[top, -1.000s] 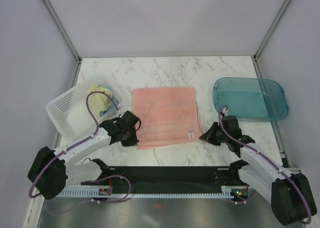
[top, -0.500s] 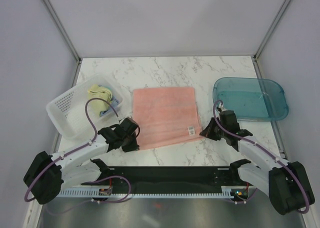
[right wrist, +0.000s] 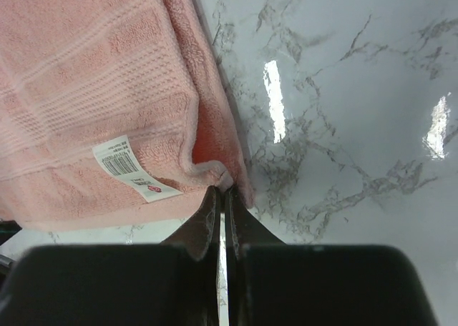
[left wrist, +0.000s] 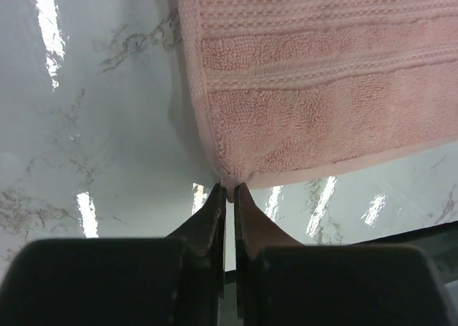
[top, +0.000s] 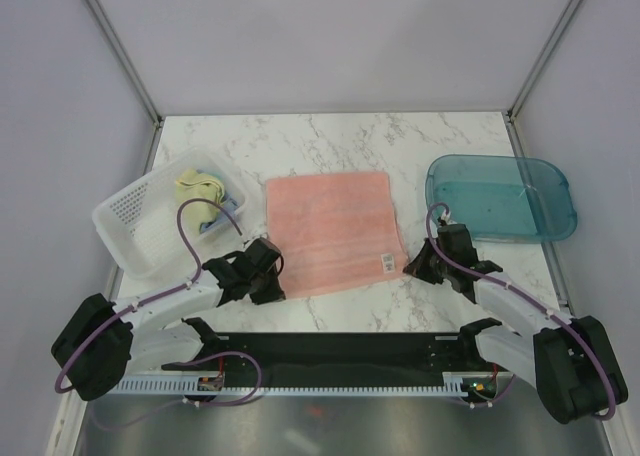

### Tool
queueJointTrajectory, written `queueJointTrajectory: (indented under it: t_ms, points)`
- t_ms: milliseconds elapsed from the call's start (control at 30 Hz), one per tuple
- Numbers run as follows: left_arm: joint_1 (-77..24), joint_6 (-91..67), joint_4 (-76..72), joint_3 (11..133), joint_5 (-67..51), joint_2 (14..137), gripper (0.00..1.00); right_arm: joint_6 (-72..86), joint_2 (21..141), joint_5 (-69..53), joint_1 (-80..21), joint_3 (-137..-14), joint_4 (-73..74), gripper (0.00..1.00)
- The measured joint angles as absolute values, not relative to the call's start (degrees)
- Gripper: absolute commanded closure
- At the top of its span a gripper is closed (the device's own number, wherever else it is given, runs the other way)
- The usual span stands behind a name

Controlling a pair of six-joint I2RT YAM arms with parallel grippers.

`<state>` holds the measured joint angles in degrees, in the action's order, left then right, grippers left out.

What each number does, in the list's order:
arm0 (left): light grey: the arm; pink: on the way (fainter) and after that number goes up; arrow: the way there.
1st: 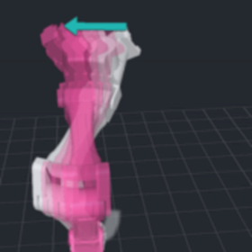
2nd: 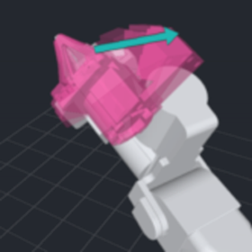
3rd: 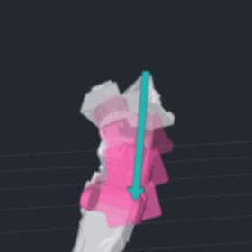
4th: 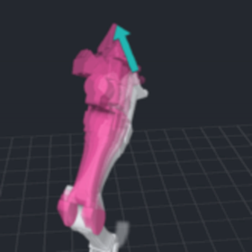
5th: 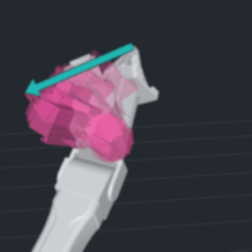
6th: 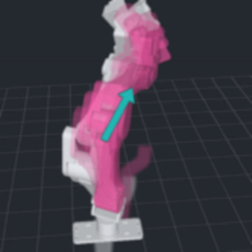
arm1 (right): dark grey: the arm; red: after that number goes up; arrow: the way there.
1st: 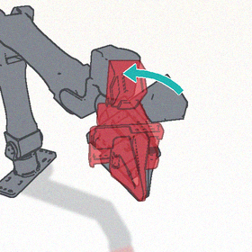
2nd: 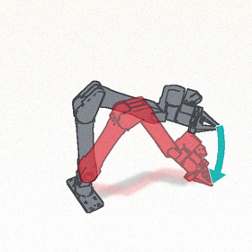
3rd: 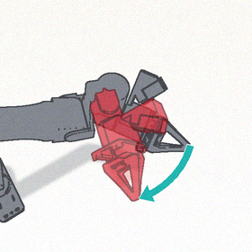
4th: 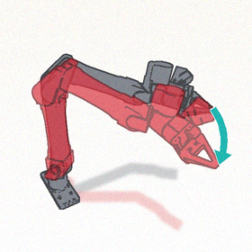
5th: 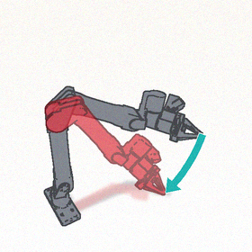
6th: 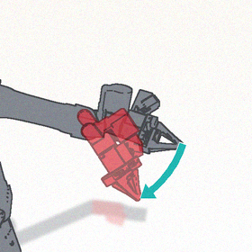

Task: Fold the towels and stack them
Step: Fold the towel

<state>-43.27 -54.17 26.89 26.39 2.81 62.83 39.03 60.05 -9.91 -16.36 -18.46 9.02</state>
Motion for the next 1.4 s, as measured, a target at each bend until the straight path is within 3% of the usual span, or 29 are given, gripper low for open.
queueJointTrajectory:
  t_ms: [33,67,100,167,367,467,733,967,1033,1400]
  points:
    - [-43.27,-54.17,26.79,26.39,2.81,62.83,0.84,39.33,60.01,-9.67,-16.38,-18.44,9.02,0.94]
    - [-43.29,-54.19,26.65,26.35,2.81,62.83,0.7,39.55,59.99,-9.52,-16.36,-18.44,9.02,0.91]
    - [-43.29,-54.17,26.63,26.33,2.87,62.85,0.64,39.86,59.94,-9.34,-16.38,-18.41,9.02,0.84]
    - [-43.33,-54.46,26.74,26.39,2.81,62.96,0.55,40.45,59.66,-8.78,-16.36,-18.39,9.06,0.79]
    - [-43.44,-54.41,31.75,29.85,2.96,63.22,0.43,41.74,54.5,-5.28,-16.25,-19.14,14.7,0.59]
    - [-43.46,-53.84,36.38,35.33,3.77,63.11,0.41,42.19,51.24,-3.46,-16.25,-22.17,19.88,0.51]
    - [-43.03,-46.5,44.1,57.63,11.44,64.23,0.36,41.43,50.52,-3.31,-16.21,-35.88,24.84,0.42]
    - [-34.83,-34.02,44.27,75.79,16.69,76.34,0.39,27.92,75.77,-7.44,-15.94,-62.52,21.74,0.42]
    - [-31.11,-30.87,44.14,79.35,16.19,81.58,0.45,24.03,82.94,-9.19,-15.38,-68.99,20.16,0.43]
    - [-19.03,-15.88,43.68,90.78,5.89,102.78,0.48,7.35,110.19,-18.22,-12.23,-88.66,25.12,0.47]
